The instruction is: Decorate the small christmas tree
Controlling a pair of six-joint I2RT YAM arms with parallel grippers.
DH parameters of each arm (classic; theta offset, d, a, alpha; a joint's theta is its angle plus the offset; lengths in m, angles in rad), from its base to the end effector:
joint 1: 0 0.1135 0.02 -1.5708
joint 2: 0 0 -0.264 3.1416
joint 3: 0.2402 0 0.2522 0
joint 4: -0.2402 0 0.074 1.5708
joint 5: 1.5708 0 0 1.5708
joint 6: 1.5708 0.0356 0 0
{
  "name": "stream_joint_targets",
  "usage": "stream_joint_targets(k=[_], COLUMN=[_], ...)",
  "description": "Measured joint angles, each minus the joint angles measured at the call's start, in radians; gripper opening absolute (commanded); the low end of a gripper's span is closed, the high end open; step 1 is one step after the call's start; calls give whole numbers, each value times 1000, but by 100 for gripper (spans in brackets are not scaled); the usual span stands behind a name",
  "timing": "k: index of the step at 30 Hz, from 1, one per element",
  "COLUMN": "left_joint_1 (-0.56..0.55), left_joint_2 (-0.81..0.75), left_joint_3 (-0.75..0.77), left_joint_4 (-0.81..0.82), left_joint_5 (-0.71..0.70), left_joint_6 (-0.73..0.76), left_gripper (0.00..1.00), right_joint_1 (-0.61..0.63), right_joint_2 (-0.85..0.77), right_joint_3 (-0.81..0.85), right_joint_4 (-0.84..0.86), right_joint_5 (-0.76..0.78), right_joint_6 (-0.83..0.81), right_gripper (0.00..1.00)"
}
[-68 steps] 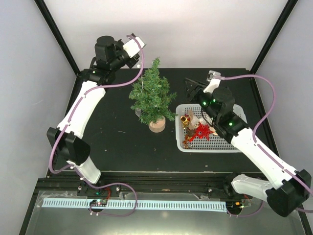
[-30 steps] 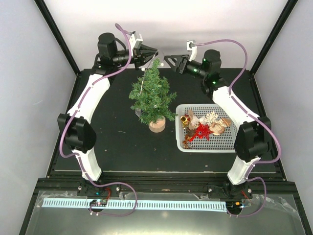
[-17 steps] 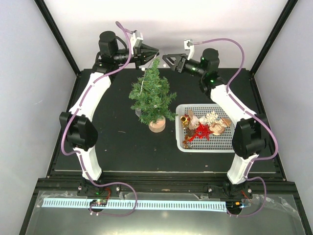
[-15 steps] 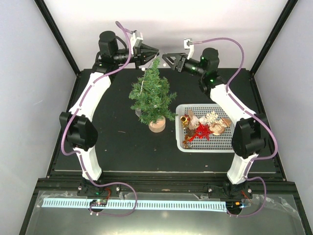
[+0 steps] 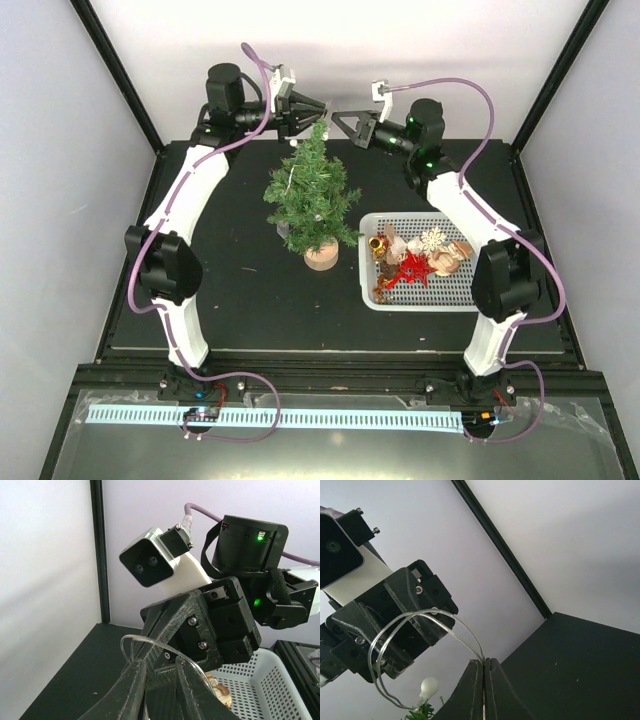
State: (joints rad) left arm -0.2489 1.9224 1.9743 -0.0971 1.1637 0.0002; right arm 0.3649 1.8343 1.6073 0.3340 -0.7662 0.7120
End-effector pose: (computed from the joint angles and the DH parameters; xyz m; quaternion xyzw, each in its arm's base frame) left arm 0.4188 -0.1402 0.4300 0.4518 0.5521 -0.4658 0.5235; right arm 0.4022 0.1801 0.3824 -0.1669 0.6585 0.5683 0.4643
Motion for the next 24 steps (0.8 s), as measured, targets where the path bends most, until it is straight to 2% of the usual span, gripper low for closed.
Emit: stream_joint_targets(k=[3,7,9,11,17,19,20,24], left_joint_1=[0,0,0,0,0,0,0,0], left_joint_2=[3,3,3,3,3,3,3,-6], left_joint_3=[0,0,0,0,0,0,0,0], left_joint_4=[-13,-32,-40,-50,-95,-104,-108,-127], left_joint_5=[-1,-8,-12,-21,-104,-156,-177,-274], left_joint_6=[7,26,35,48,100,115,121,140], left_gripper=[18,27,37,42,70,83,96,99], right_joint_1=[0,0,0,0,0,0,0,0], right_joint_2=[-10,-40,-60,-80,-138,-154,-162,-196], right_joint_3=[-19,-56,-71,-82,-97,-97,-97,-116], right_joint_4=[-2,-8,-13,-19,-42,-51,-59,-86], right_joint_5=[2,6,9,13,31,39,46,72], right_joint_6=[-6,-21,-30,-38,-61,-71,-77,-95], right_gripper=[1,1,1,1,1,1,1,1])
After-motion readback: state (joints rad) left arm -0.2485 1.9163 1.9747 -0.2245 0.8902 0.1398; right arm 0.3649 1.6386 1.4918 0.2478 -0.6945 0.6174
